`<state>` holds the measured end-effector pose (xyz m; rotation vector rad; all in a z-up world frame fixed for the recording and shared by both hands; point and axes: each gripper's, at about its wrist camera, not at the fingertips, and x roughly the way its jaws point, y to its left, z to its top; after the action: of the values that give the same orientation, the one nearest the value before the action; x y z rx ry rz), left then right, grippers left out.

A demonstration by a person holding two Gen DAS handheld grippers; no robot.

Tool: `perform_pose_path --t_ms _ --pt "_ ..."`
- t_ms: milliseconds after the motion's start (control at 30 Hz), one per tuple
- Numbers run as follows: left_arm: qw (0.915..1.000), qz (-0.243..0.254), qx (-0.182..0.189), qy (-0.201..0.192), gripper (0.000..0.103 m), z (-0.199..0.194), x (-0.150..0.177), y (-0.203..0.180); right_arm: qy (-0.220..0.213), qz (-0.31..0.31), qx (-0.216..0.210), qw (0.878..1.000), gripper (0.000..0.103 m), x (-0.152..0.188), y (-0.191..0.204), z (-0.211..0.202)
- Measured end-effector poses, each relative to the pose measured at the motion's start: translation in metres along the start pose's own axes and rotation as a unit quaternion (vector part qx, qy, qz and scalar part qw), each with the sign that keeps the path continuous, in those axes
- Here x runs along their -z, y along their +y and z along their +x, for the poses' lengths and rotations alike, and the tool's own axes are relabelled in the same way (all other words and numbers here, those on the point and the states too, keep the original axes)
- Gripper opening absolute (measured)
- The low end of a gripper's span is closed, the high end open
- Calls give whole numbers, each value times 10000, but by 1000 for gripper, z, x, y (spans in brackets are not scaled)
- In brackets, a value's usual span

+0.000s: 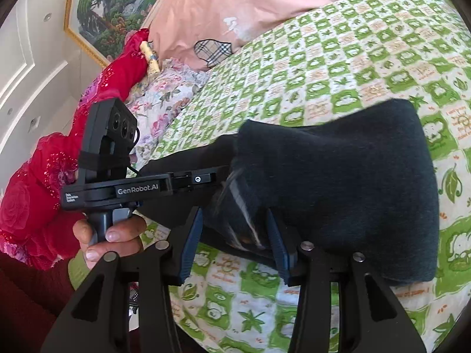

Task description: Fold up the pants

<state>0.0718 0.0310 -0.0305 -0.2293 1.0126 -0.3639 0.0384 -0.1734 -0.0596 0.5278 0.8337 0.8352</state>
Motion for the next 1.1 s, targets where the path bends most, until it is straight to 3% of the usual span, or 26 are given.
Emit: perform_pose_path --t_ms 100,333,700,1100 --pt "9993 -314 -149 -125 38 -14 7 12 6 -168 -60 9998 47 -3 11 0" --pt "9952 -803 -373 -424 47 -50 27 36 13 -394 -143 9991 47 -17 28 7" --pt "9818 -1519 -790 -820 48 -103 64 79 201 -748 -276 9966 51 -31 58 35" --pt "9547 -2347 -1388 -1191 48 -151 104 134 561 -1092 -497 9912 51 -40 89 77"
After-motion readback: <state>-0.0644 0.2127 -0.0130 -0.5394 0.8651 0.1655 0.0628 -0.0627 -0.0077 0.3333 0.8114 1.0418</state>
